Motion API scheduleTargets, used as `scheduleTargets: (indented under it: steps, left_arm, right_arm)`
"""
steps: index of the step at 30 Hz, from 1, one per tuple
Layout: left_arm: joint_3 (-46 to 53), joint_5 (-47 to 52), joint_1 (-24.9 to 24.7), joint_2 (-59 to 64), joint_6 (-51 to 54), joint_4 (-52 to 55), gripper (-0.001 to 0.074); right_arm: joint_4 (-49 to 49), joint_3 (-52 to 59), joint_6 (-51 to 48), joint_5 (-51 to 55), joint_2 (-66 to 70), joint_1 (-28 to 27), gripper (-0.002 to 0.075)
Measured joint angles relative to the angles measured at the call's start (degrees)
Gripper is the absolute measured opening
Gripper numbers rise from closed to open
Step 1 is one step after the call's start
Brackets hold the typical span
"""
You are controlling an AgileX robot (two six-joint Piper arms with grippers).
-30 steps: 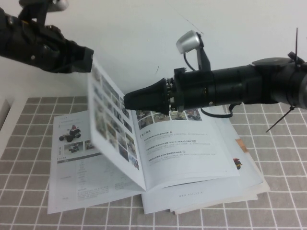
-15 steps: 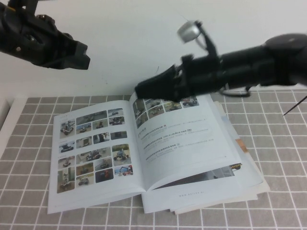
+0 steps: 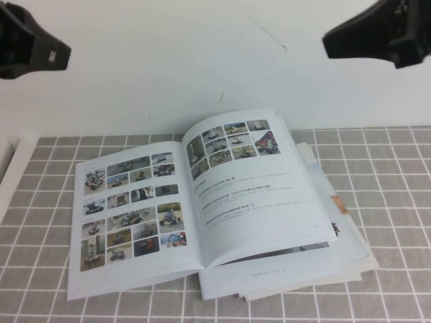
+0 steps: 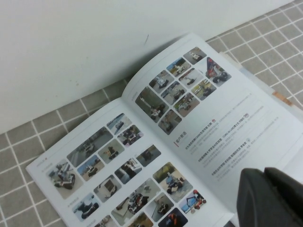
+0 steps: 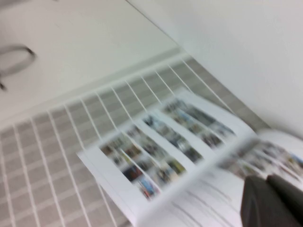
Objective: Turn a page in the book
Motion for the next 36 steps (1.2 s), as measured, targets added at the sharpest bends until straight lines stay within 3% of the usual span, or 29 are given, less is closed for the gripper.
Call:
scheduleTargets:
  steps: [7,13,24,29,36]
  left_arm:
    - [8.74,-0.31,0.00,-10.34,-0.48,3.07,-0.0004]
    - [16.38,-2.83,0.00,-22.95,-3.42,9.50,-0.0004]
    - [41.12,-17.10,0.00,-47.38,-11.59,14.08,-0.0004]
    - [52.14,-23.97,0.00,-53.51,-13.89,9.66,-0.0004]
    - [56.98,-26.76,0.00,-56.50,-9.29,5.84,-0.0004]
  right_arm:
    - [-28.42,0.00,18.45,1.99,-8.59,0.00,-0.0001]
    - [-42.29,0.00,27.80,4.83,-16.02,0.00,-0.0001]
    - [-47.70,2.60,32.78,3.65,-36.30,0.00,-0.0001]
    - [-50.54,12.36,32.78,1.84,-48.43,0.00,-0.0001]
    - [-52.12,31.83,33.74,-0.34,-64.38,0.00,-0.0002]
